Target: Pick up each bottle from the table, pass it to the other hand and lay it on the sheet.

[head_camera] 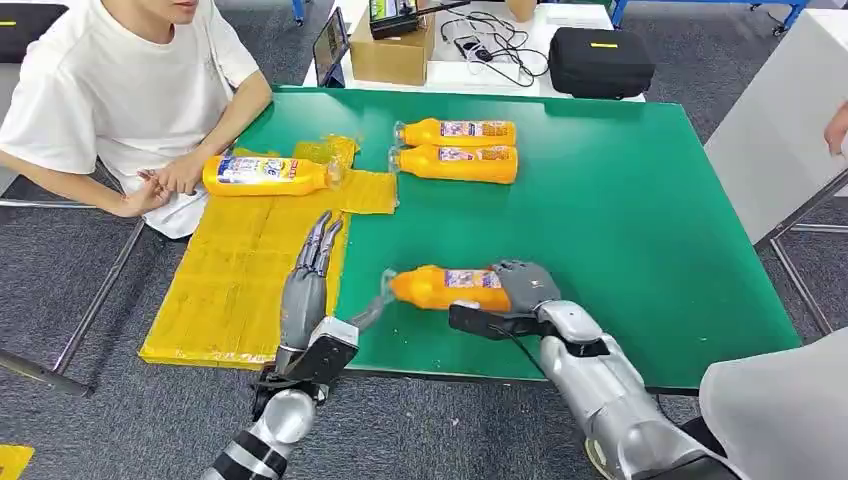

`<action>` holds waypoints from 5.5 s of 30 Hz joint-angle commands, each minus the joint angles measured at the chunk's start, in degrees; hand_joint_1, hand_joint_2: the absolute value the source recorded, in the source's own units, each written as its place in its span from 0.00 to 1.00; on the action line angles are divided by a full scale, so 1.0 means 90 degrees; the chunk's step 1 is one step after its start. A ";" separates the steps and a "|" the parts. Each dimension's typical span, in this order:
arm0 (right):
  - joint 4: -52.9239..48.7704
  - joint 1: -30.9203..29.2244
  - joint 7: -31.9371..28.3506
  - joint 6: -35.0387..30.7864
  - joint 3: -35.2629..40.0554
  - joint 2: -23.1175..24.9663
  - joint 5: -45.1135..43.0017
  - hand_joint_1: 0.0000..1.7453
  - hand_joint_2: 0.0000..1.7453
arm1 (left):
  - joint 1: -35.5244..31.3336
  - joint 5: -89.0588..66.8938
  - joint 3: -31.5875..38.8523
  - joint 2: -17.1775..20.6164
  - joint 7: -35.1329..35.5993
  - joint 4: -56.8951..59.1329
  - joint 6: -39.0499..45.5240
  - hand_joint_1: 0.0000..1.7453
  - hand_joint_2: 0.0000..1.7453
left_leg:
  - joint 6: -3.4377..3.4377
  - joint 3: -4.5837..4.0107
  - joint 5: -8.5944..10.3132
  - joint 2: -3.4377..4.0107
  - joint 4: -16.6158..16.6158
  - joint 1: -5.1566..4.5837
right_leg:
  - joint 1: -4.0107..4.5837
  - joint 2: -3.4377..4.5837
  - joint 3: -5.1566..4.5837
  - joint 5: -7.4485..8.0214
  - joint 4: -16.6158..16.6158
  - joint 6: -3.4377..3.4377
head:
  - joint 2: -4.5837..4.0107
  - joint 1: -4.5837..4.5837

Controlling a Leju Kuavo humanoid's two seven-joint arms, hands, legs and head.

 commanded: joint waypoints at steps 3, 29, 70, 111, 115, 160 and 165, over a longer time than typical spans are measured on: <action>-0.0030 0.0430 -0.1013 0.0392 0.0388 -0.0370 -0.0918 1.00 1.00 | -0.0489 0.0392 -0.0202 0.0212 -0.0124 0.0504 -0.0069 0.00 1.00 | -0.0008 0.0027 -0.0004 -0.0003 -0.0008 0.0006 | 0.0008 -0.0005 0.0026 -0.0005 -0.0010 -0.0011 | 0.0000 -0.0002; -0.5403 0.3063 -0.2514 -0.4335 -0.1036 0.0260 -0.4256 1.00 1.00 | 0.0680 0.4572 -0.0598 -0.0132 0.0056 -0.0067 -0.0977 0.00 1.00 | -0.0008 -0.0009 -0.0019 -0.0009 -0.0007 0.0004 | 0.0010 -0.0002 -0.0005 -0.0025 0.0004 -0.0011 | 0.0000 -0.0007; -0.2287 0.1766 -0.1671 -0.1648 0.0736 0.0861 -0.3913 1.00 1.00 | 0.0884 0.3900 -0.1219 0.0279 -0.1214 -0.0652 -0.3665 0.00 1.00 | -0.0009 0.0001 -0.0026 0.0009 -0.0013 0.0010 | 0.0012 0.0015 0.0004 -0.0033 -0.0008 -0.0007 | 0.0000 -0.0002; -0.2491 0.2080 -0.1543 -0.2002 0.1619 0.0634 -0.3178 1.00 1.00 | 0.0758 0.5707 -0.1115 0.0206 -0.0261 -0.1253 -0.2854 0.00 1.00 | -0.0005 -0.0022 -0.0022 -0.0012 -0.0008 0.0009 | 0.0011 -0.0012 -0.0013 -0.0034 -0.0001 -0.0002 | 0.0000 -0.0005; -0.2317 0.1968 -0.1500 -0.2028 0.1744 0.0620 -0.2991 1.00 1.00 | 0.0791 0.5621 -0.1106 0.0187 -0.0239 -0.1299 -0.3125 0.00 1.00 | -0.0007 -0.0011 -0.0026 -0.0006 -0.0010 0.0012 | 0.0013 -0.0009 -0.0003 -0.0037 -0.0004 -0.0004 | 0.0000 -0.0007; -0.2213 0.1796 -0.1148 -0.2151 0.2139 0.0636 -0.2850 0.00 0.00 | 0.0421 0.6180 -0.0932 -0.0167 0.0434 -0.0564 -0.1761 1.00 1.00 | -0.0004 -0.0024 -0.0022 -0.0005 -0.0007 0.0007 | 0.0008 -0.0005 -0.0017 -0.0032 0.0000 0.0001 | 0.0000 -0.0002; -0.2223 0.1789 -0.1181 -0.2165 0.2134 0.0638 -0.2880 0.00 0.00 | 0.0413 0.6244 -0.0908 -0.0185 0.0471 -0.0544 -0.1755 1.00 1.00 | -0.0002 -0.0043 -0.0014 -0.0003 -0.0005 0.0006 | 0.0006 -0.0001 -0.0037 -0.0023 0.0001 0.0005 | 0.0000 -0.0002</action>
